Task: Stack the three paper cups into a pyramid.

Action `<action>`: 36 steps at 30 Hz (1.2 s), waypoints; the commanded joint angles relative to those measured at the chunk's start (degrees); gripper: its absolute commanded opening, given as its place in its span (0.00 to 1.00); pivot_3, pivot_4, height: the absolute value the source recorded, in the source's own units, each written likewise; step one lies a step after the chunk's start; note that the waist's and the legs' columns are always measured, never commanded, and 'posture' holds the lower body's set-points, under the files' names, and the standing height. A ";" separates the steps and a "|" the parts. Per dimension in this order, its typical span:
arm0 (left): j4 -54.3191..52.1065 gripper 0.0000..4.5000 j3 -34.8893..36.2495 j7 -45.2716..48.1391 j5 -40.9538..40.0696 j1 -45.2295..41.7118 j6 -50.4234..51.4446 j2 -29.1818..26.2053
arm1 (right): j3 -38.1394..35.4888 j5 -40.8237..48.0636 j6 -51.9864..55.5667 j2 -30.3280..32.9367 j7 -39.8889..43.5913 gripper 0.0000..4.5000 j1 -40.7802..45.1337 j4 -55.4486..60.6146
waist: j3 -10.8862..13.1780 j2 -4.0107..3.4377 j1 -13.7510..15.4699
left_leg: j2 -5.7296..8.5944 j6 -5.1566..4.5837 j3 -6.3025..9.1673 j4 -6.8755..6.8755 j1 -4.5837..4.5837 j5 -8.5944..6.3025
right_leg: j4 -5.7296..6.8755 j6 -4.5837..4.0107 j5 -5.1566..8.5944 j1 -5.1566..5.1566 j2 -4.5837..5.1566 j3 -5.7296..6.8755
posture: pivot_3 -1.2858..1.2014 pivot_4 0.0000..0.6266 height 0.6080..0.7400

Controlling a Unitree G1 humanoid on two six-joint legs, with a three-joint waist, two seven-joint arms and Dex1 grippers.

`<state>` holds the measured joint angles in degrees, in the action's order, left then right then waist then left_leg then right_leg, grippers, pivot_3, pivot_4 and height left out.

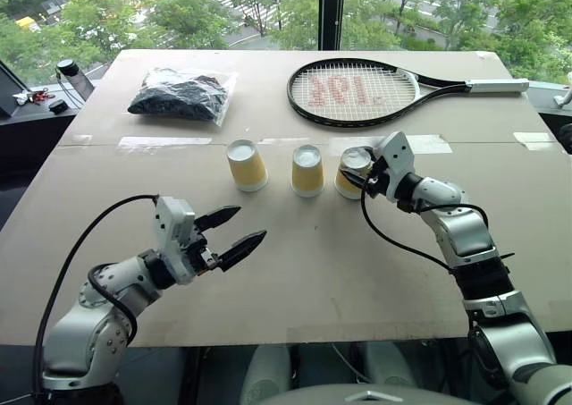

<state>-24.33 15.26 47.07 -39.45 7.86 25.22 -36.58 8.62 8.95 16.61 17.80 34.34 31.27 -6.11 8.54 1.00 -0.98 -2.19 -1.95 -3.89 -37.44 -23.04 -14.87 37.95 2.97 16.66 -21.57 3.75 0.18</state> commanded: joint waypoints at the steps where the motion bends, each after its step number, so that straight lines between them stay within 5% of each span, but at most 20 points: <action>1: -1.20 1.00 0.51 -0.25 -0.06 -0.87 -0.10 -0.42 | -1.06 0.31 -0.93 0.17 0.81 0.81 1.23 0.95 | 0.00 0.00 -0.03 | 0.00 0.00 -0.01 0.00 0.00 0.00 | 0.00 0.00 0.00 0.00 0.00 -0.01 | 0.52 0.24 1.00; 3: -1.00 1.00 0.46 -0.36 0.03 -1.17 -0.02 -0.35 | -1.23 0.66 -0.73 0.19 1.21 0.98 1.18 1.15 | 0.00 0.00 -0.01 | 0.00 0.00 -0.04 0.00 0.00 0.00 | 0.00 0.00 0.00 0.00 0.00 -0.03 | 0.52 0.24 1.00; 10: 1.01 1.00 -0.25 -3.95 2.78 -4.08 -0.80 1.04 | -4.27 5.46 -0.32 2.94 5.62 0.98 -1.74 8.98 | 0.09 0.22 0.34 | 0.01 -0.07 -0.16 0.07 0.00 -0.05 | -0.01 0.01 0.00 -0.08 0.01 -0.13 | 0.52 0.24 1.00; 20: 11.60 1.00 -3.17 -8.70 11.30 -13.77 -2.79 1.85 | -11.06 20.48 2.37 12.53 16.97 0.98 -16.53 30.97 | 0.10 0.24 0.40 | 0.02 -0.19 -0.07 0.05 -0.01 -0.12 | -0.01 0.02 -0.01 -0.03 0.18 0.02 | 0.52 0.24 1.00; 36: 34.26 1.00 -9.43 -7.39 20.99 -34.82 -8.97 4.52 | -20.25 25.81 4.83 16.47 9.41 0.98 -34.86 47.40 | 0.10 0.29 0.57 | 0.05 -0.07 -0.08 -0.04 -0.02 -0.04 | -0.02 0.04 -0.01 0.00 -0.04 0.00 | 0.52 0.24 1.00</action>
<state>9.22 5.97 38.94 -19.29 -25.30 18.10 -31.95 -9.80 33.35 21.93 33.77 44.39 -3.01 38.21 8.64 1.29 -0.41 -2.14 -2.01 -3.98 -37.48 -23.07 -14.91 37.94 3.02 16.65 -21.57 3.70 0.18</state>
